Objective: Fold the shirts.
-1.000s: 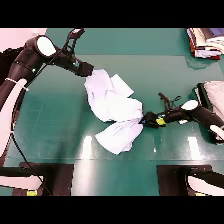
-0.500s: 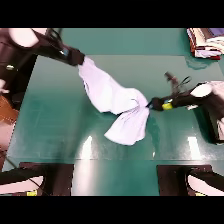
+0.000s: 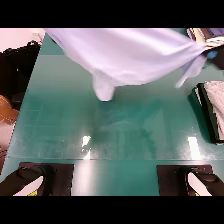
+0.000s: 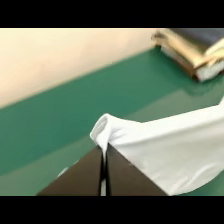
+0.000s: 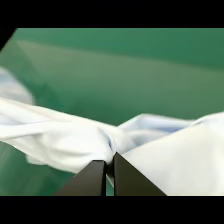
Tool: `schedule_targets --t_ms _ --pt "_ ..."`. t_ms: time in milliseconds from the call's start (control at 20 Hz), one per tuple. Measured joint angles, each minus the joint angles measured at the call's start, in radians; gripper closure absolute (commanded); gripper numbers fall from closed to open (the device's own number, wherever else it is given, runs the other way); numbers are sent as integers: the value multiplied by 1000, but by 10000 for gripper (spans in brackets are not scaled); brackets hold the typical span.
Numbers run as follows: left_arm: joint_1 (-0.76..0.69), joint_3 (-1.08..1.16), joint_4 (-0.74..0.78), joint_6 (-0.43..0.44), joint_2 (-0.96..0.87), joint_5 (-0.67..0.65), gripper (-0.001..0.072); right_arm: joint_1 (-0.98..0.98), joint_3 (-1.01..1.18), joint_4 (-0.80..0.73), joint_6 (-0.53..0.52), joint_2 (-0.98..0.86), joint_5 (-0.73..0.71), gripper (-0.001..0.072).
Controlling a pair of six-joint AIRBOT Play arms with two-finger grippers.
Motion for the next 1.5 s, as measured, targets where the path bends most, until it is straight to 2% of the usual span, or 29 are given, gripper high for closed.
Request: schedule_targets --t_ms 200,400,600,850,1000,1200,1400,1450,1500 --pt "1 74 -57 -2 71 3 683 -14 175 -26 10 40 74 696" --pt "1 71 -98 -2 85 -34 684 -18 335 -47 95 -29 245 696" --pt "1 -63 26 -24 18 -126 683 1 405 -61 182 -198 414 696" --pt "9 -323 133 -55 -179 -158 682 109 426 -111 217 -509 481 696" --pt "53 -409 156 -72 -327 -91 682 191 430 -161 217 -696 448 696" --pt "116 -446 166 -100 -483 24 682 263 431 -183 205 -892 282 695" --pt "137 -456 166 -104 -573 160 673 291 431 -180 201 -1003 124 689" --pt "140 -458 166 -105 -586 180 505 293 431 -181 201 -1019 97 600" --pt "142 -459 167 -108 -594 197 270 296 431 -181 201 -1033 74 402"
